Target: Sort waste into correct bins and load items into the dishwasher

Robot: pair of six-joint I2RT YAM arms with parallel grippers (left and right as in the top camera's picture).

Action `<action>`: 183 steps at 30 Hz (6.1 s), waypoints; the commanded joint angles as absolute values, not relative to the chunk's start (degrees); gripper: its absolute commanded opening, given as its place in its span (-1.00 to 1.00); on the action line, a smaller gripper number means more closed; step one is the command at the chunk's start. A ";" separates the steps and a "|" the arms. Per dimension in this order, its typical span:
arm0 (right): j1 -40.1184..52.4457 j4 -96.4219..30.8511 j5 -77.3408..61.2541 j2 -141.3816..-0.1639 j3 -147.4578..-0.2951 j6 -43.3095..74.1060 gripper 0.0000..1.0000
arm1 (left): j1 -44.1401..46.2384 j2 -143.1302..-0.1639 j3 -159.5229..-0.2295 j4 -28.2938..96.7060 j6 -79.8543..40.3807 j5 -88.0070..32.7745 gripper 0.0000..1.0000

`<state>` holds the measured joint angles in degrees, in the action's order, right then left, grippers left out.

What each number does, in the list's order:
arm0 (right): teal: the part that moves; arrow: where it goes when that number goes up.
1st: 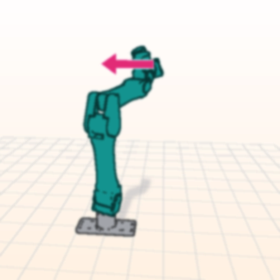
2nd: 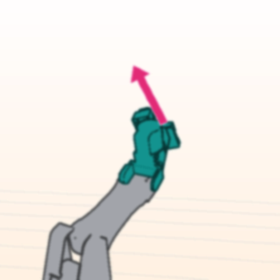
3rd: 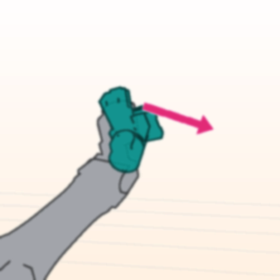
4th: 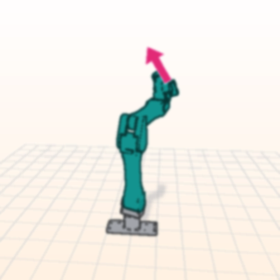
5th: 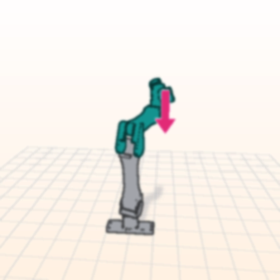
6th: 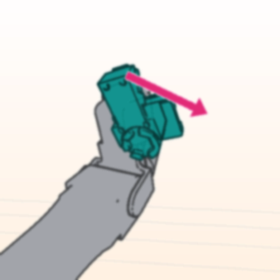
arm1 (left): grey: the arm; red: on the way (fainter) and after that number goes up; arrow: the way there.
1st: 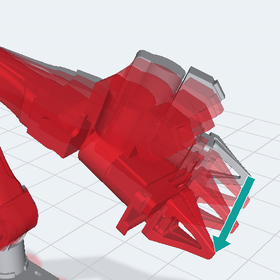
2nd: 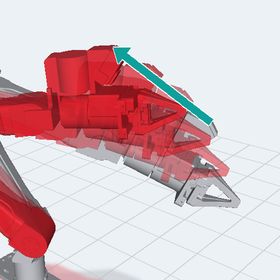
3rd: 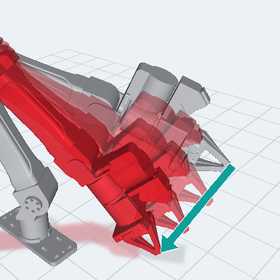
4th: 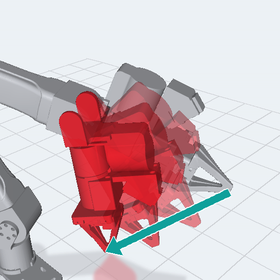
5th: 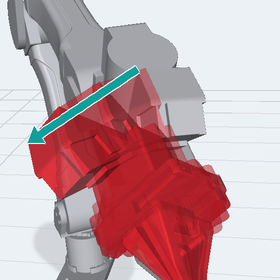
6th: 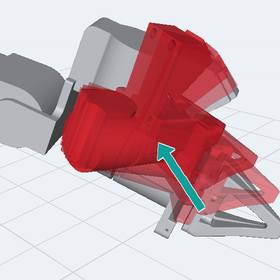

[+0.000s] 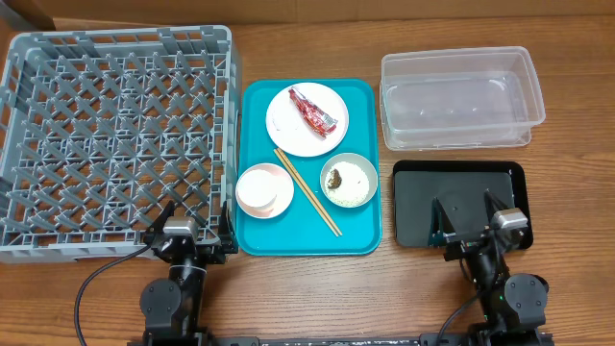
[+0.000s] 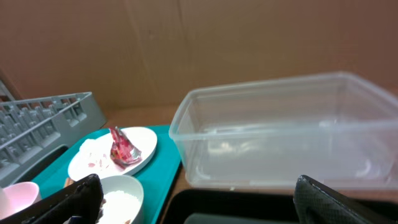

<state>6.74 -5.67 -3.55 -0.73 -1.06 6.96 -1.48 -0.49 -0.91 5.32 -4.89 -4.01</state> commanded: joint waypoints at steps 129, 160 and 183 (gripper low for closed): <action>41.52 -44.42 0.38 -105.80 -74.24 19.57 -0.92 | -13.58 -56.90 -51.53 58.06 -12.03 -4.34 0.96; 8.97 -64.10 -18.74 -94.61 -80.86 26.50 -0.92 | -13.58 -56.90 -51.51 58.00 -12.03 -4.29 0.93; -24.36 -43.55 -73.56 -94.61 -51.11 16.49 -0.92 | -13.58 -56.90 -51.53 56.99 -12.03 -4.36 0.92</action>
